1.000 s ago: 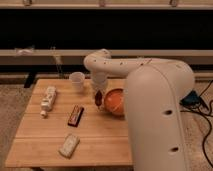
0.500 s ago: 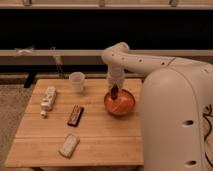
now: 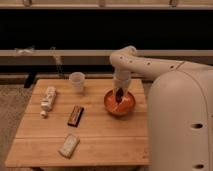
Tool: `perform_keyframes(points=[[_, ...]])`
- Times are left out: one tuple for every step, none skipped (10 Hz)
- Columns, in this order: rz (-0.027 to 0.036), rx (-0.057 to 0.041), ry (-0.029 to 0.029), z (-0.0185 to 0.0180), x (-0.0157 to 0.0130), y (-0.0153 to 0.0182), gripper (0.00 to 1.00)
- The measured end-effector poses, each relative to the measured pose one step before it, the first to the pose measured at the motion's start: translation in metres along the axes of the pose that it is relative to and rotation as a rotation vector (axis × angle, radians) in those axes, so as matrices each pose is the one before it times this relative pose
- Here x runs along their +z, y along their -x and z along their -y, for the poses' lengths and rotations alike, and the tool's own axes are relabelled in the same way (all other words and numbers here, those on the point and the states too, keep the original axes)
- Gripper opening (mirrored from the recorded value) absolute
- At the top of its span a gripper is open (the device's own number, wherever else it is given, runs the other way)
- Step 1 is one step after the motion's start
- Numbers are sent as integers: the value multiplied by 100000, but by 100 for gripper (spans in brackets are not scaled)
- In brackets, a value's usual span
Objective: Place the pepper in the ceramic bowl
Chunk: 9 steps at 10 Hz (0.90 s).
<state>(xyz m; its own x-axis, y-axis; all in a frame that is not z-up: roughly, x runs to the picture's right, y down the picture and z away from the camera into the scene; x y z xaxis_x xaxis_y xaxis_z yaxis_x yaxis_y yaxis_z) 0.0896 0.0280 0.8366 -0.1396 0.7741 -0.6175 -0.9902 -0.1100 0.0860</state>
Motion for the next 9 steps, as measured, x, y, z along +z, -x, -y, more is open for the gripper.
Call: perform_keyframes(points=[[-830, 839, -195, 514, 495, -221, 72], [-627, 829, 571, 278, 388, -153, 78], [-304, 375, 429, 118, 295, -77, 80], [-48, 34, 800, 81, 114, -61, 80], [240, -103, 593, 206, 62, -15, 80], [258, 29, 971, 92, -37, -51, 80], [31, 50, -101, 113, 23, 6, 80], [3, -504, 103, -287, -13, -3, 80], [-3, 0, 44, -15, -2, -5, 80]])
